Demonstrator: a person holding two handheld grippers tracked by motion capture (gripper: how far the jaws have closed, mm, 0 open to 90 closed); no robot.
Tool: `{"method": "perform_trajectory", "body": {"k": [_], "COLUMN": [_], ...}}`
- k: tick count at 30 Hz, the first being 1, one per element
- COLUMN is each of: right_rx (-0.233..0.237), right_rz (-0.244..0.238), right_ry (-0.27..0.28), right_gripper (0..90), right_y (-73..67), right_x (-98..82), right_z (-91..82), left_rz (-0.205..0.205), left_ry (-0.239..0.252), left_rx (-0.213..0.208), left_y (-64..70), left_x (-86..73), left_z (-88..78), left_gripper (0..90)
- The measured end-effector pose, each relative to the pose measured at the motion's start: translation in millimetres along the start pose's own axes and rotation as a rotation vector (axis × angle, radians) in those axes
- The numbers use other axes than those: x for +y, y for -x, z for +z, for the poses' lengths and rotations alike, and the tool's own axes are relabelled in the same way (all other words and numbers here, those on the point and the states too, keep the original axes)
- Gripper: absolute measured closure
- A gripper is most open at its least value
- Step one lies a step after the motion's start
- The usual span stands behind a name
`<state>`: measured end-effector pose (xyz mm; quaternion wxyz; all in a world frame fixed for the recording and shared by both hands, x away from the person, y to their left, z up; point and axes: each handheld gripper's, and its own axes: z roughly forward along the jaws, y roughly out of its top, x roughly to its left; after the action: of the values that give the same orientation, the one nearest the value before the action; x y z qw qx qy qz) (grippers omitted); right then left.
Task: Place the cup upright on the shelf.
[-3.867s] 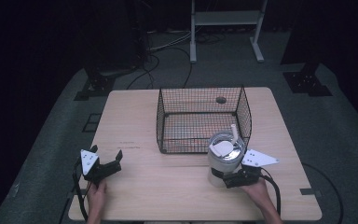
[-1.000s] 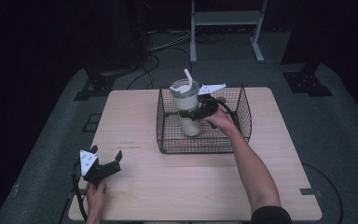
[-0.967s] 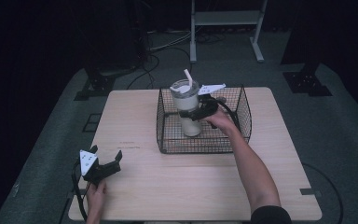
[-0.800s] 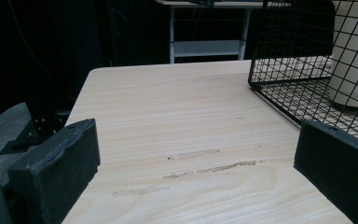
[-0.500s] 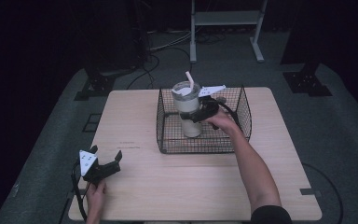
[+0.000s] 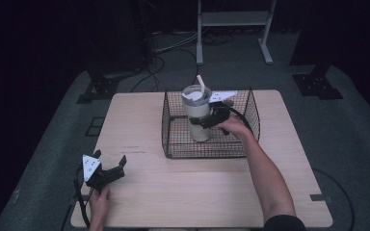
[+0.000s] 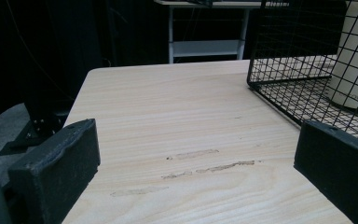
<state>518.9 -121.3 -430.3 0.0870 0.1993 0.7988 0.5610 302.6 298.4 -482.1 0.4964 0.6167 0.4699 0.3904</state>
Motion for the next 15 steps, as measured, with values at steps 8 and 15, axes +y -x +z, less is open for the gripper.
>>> {"method": "perform_trajectory", "body": {"k": [8,15], "right_rx": [-0.01,-0.038], "right_rz": [-0.004,0.033], "right_ry": [-0.007,-0.012], "right_gripper": [7.0,3.4], "right_y": [1.5,4.3], "right_x": [-1.2,-2.5], "right_z": [-5.0,-14.1], "left_rz": [0.002,0.004], "left_ry": [0.0,-0.001], "left_rx": [-0.001,-0.002], "left_y": [0.2,0.5], "left_x": [0.0,0.0], "left_z": [0.2,0.3], "left_gripper": [0.0,0.0]}}
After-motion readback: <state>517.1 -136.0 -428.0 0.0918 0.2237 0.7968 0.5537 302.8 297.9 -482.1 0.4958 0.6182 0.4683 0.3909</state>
